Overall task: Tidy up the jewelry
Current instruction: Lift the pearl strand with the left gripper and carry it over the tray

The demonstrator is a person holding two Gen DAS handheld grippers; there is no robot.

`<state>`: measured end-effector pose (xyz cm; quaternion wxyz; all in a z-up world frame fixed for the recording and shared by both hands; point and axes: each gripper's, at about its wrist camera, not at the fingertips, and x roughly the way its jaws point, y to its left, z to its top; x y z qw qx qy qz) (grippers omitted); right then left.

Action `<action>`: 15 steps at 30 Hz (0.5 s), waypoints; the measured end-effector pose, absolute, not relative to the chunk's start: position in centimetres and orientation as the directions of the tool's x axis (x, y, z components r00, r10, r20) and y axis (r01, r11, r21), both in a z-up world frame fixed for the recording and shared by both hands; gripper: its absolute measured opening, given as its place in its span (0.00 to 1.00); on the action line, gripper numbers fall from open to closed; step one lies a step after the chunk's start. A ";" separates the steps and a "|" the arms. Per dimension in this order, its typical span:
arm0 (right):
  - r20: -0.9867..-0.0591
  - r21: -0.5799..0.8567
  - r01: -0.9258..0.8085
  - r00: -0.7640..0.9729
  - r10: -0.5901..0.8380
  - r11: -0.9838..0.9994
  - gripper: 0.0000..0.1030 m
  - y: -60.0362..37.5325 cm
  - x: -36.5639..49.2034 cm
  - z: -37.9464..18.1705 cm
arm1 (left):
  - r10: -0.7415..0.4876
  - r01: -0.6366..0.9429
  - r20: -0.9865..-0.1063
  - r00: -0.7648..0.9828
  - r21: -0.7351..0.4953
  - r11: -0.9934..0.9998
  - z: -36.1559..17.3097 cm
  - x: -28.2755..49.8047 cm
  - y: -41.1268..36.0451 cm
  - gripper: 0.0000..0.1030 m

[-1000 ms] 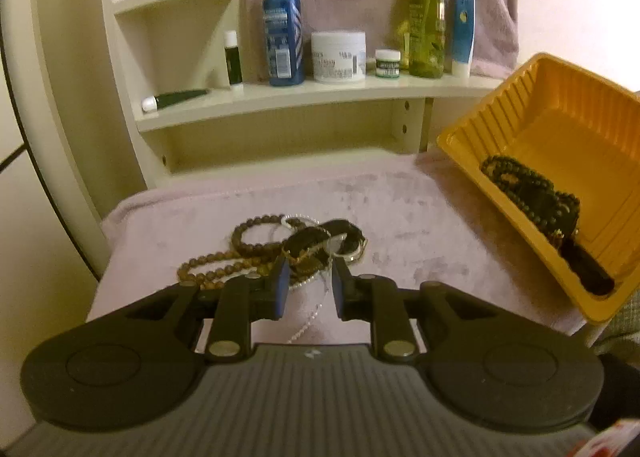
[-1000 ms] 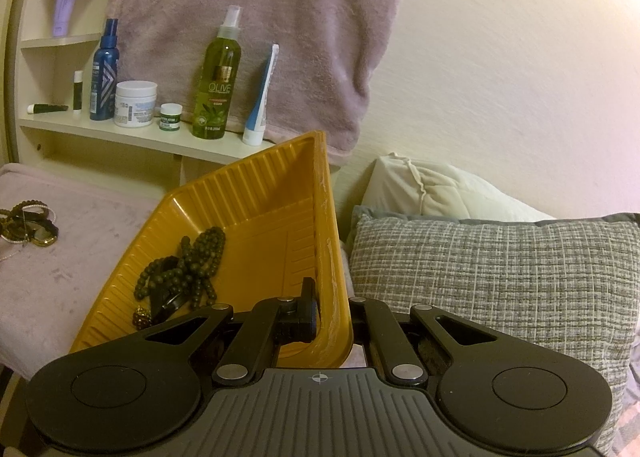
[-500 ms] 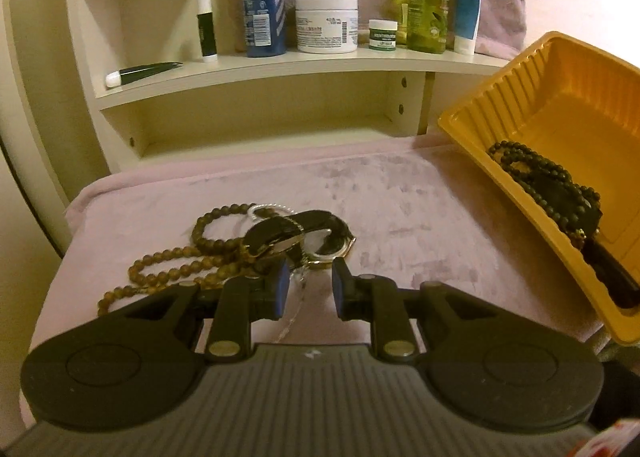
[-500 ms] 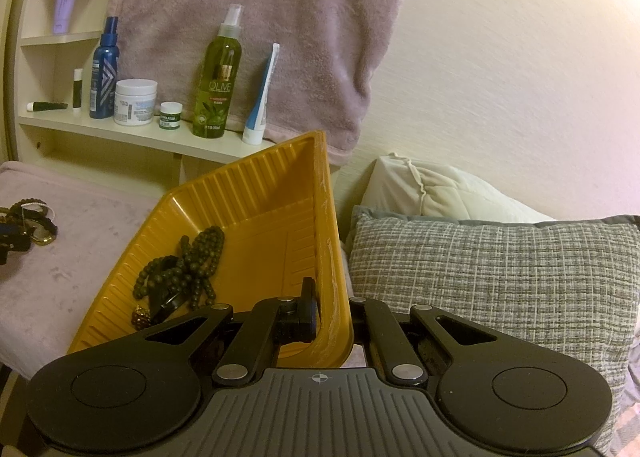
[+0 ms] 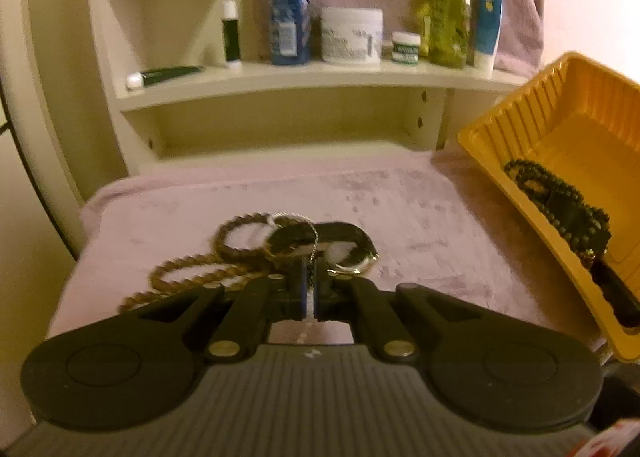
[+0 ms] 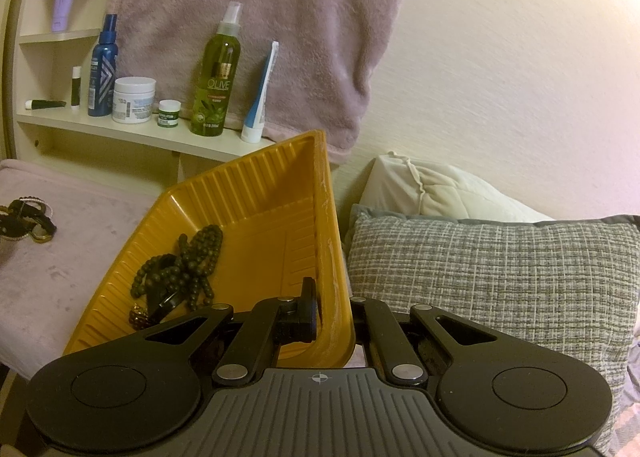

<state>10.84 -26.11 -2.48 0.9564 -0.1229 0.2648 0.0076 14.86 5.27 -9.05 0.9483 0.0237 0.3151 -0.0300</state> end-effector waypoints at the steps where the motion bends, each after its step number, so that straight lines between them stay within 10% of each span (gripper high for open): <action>1: -0.508 -0.230 -0.079 0.860 -0.050 0.970 0.04 -26.1 10.8 -2.5 | -0.040 0.072 -0.595 0.803 0.029 0.997 -8.7 14.7 5.6 0.02; 15: -0.506 -0.232 -0.082 0.861 -0.049 0.969 0.04 -26.1 10.8 -2.4 | 0.000 0.047 -0.466 0.885 0.090 0.995 -1.3 13.6 9.7 0.02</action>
